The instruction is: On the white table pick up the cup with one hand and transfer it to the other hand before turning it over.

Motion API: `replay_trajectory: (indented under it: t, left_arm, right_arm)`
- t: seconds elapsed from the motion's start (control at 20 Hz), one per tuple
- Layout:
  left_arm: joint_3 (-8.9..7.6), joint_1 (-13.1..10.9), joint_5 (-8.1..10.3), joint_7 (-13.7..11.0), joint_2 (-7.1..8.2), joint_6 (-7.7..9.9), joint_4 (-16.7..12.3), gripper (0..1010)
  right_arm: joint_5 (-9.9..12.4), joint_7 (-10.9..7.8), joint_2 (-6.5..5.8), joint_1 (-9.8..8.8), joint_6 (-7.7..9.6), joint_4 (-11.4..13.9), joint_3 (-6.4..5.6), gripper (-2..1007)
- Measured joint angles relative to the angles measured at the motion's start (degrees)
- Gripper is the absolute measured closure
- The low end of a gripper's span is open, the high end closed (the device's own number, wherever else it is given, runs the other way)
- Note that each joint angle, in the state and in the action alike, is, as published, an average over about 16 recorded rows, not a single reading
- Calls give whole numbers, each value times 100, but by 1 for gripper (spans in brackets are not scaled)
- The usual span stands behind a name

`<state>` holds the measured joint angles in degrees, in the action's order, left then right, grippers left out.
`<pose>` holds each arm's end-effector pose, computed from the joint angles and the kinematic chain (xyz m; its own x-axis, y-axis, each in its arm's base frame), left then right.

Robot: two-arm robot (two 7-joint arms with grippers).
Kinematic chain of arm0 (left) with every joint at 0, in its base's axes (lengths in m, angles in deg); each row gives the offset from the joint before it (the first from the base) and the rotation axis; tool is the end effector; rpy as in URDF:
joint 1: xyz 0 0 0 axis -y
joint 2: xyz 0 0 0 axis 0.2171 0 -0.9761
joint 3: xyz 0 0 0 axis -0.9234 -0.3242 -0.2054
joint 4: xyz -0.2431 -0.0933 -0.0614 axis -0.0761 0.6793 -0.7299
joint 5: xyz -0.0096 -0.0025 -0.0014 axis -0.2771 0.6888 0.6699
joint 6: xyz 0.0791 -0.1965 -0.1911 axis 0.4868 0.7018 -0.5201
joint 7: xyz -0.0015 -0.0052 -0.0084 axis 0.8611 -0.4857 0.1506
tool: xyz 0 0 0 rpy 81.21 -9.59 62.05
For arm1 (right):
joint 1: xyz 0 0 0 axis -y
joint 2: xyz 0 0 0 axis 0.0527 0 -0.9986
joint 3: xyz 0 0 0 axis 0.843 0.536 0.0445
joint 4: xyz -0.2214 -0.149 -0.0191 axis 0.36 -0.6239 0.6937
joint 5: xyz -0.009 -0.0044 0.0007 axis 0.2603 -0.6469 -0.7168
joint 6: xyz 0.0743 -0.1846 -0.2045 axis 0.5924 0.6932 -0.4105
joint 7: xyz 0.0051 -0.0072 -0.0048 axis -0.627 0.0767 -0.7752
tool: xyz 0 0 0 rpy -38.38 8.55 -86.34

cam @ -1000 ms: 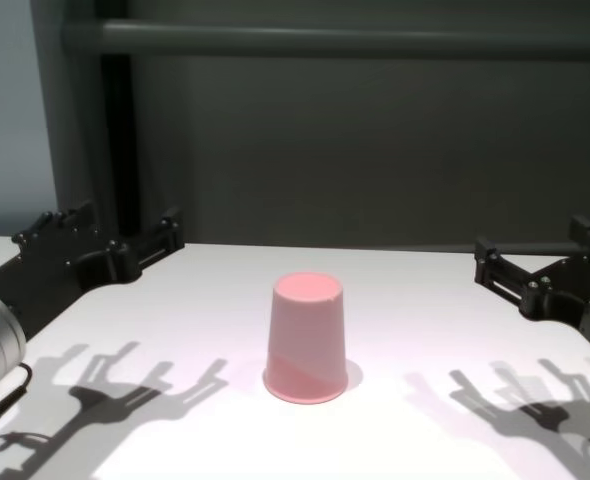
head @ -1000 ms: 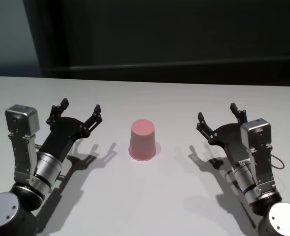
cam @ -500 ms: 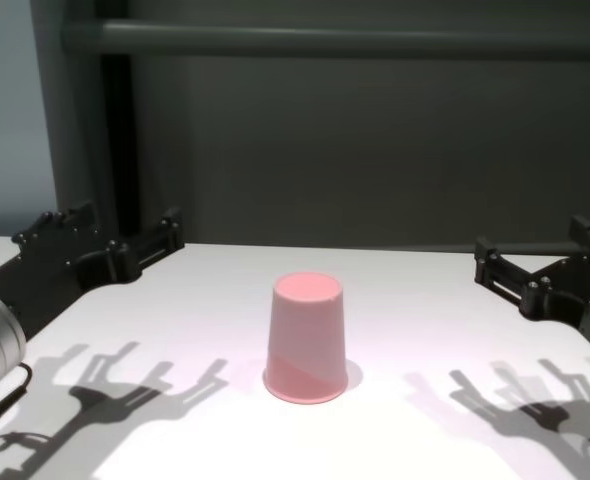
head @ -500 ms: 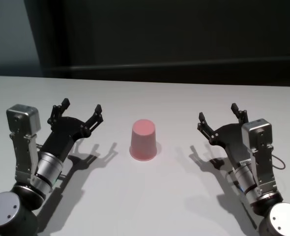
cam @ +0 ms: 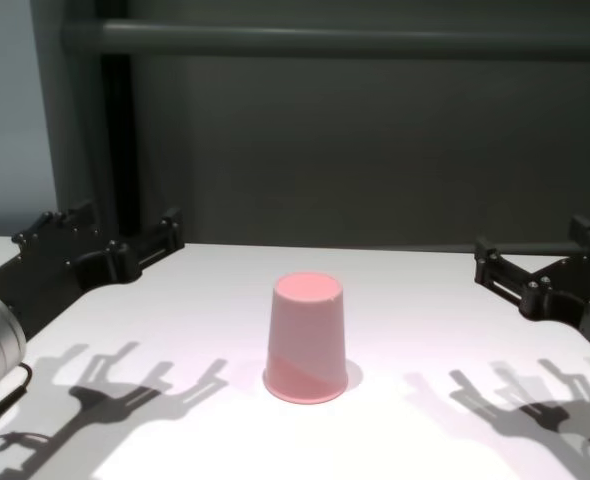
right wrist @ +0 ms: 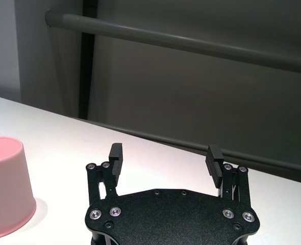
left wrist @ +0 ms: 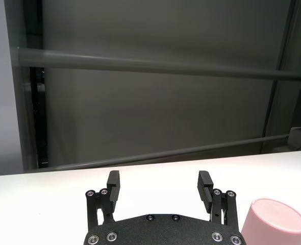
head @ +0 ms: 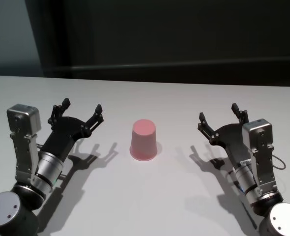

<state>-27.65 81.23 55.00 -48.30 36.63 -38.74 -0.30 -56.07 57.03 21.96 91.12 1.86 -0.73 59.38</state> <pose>0.3108 0.0117 -0.2967 0.3500 0.9364 -0.0237 -0.9350 0.3478 -0.0696 0.3097 0.0271 -0.3137 0.2250 -0.9665 0.1236 0.9553 0.2438 0.1671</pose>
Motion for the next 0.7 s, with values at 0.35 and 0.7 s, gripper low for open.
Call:
replay_trajectory:
  t: [0.35, 0.7]
  left_arm:
    - [0, 0, 0, 0, 0, 0, 0, 9]
    - [0, 0, 0, 0, 0, 0, 0, 9]
  right_arm:
    - [0, 0, 0, 0, 0, 0, 0, 5]
    - [0, 0, 0, 0, 0, 0, 0, 5]
